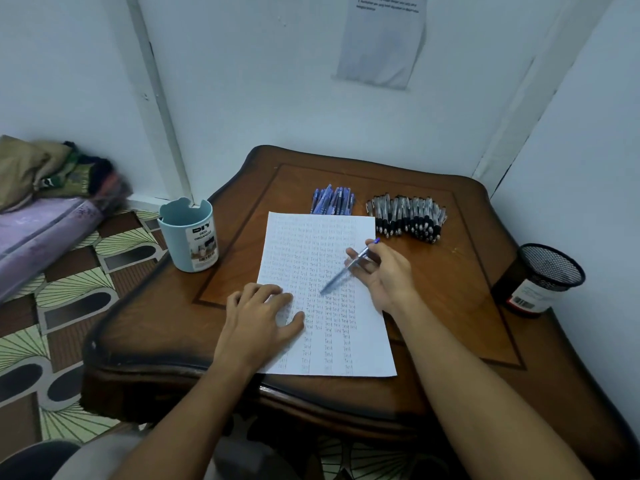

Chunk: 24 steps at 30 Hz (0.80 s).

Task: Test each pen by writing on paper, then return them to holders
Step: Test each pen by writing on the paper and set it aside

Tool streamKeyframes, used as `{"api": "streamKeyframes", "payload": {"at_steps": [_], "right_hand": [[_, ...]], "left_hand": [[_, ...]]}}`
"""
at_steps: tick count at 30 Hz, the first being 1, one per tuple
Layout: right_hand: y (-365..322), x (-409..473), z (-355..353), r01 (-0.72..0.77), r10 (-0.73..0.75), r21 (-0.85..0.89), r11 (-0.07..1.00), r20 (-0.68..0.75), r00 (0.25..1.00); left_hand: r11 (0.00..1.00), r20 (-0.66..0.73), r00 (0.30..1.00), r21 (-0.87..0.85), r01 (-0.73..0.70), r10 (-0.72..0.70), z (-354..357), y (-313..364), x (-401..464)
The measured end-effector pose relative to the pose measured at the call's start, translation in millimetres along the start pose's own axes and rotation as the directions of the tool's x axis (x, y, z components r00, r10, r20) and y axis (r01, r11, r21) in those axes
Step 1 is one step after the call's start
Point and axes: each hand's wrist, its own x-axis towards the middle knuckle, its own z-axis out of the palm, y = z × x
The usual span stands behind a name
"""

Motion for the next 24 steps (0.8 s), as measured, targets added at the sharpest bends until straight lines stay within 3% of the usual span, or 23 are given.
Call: {"api": "streamKeyframes", "payload": {"at_steps": [3, 8, 12, 18, 24], "right_hand": [[-0.1, -5.7, -2.4, 0.001, 0.000, 0.054, 0.999, -0.030, 1.000], [12.7, -18.9, -5.7, 0.033, -0.039, -0.185, 0.982, -0.028, 0.999], [18.3, -25.9, -7.1, 0.004, -0.014, -0.231, 0.973, -0.043, 0.999], [17.5, -37.9, -17.8, -0.028, 0.029, -0.015, 1.000, 0.098, 0.995], [8.9, -55.1, -41.2, 0.096, -0.023, -0.375, 0.922, 0.195, 0.981]], "left_hand": [[0.999, -0.002, 1.000, 0.030, -0.012, 0.012, 0.1, 0.4, -0.1], [0.997, 0.008, 1.000, 0.067, -0.030, 0.029, 2.0, 0.1, 1.0], [0.997, 0.018, 1.000, 0.073, -0.026, 0.024, 1.6, -0.1, 0.7], [0.997, 0.028, 0.999, 0.071, -0.020, 0.018, 0.3, 1.2, 1.1], [0.998, 0.044, 0.999, 0.068, -0.002, -0.001, -1.0, 1.2, 1.1]]}}
